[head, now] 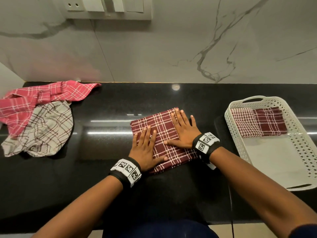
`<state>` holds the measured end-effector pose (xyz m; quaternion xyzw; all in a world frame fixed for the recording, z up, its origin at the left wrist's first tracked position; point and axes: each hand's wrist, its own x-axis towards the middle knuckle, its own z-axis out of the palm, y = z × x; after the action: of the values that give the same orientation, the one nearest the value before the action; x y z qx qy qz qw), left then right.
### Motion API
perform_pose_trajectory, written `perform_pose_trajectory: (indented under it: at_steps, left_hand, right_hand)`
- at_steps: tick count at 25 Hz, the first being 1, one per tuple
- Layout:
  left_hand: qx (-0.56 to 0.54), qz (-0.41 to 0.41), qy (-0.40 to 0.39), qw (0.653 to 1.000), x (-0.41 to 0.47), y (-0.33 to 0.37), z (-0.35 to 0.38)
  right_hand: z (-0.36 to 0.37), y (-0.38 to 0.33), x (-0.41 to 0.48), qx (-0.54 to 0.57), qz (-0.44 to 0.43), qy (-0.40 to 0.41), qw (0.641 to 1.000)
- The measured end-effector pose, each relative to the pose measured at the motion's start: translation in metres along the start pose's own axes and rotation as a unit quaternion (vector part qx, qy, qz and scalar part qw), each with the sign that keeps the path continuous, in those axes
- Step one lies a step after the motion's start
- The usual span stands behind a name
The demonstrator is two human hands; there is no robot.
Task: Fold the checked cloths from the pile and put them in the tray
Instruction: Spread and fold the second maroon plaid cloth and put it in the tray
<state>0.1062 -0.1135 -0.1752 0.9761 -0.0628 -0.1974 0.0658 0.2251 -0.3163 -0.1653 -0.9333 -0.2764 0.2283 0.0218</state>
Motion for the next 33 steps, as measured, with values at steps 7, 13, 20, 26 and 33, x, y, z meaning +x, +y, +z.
perform_pose_trajectory:
  at_steps: [7, 13, 20, 26, 33]
  left_hand:
    - [0.067, 0.148, -0.001, 0.987, -0.047, 0.014, 0.034]
    - [0.093, 0.121, 0.033, 0.988, -0.047, 0.026, 0.010]
    - [-0.220, 0.080, 0.095, 0.967, -0.047, -0.014, -0.024]
    - [-0.514, 0.026, 0.081, 0.854, -0.076, -0.044, -0.014]
    - [-0.631, -0.124, 0.151, 0.751, -0.010, -0.040, -0.037]
  right_hand:
    - [0.066, -0.005, -0.120, -0.047, -0.038, -0.020, 0.998]
    - [0.049, -0.024, -0.131, -0.031, -0.015, 0.072, 0.997]
    - [0.029, -0.038, -0.119, -0.037, -0.043, 0.100, 0.993]
    - [0.011, -0.001, -0.148, 0.304, -0.058, 0.190, 0.932]
    - [-0.009, 0.015, -0.082, 0.504, 0.023, 0.188, 0.843]
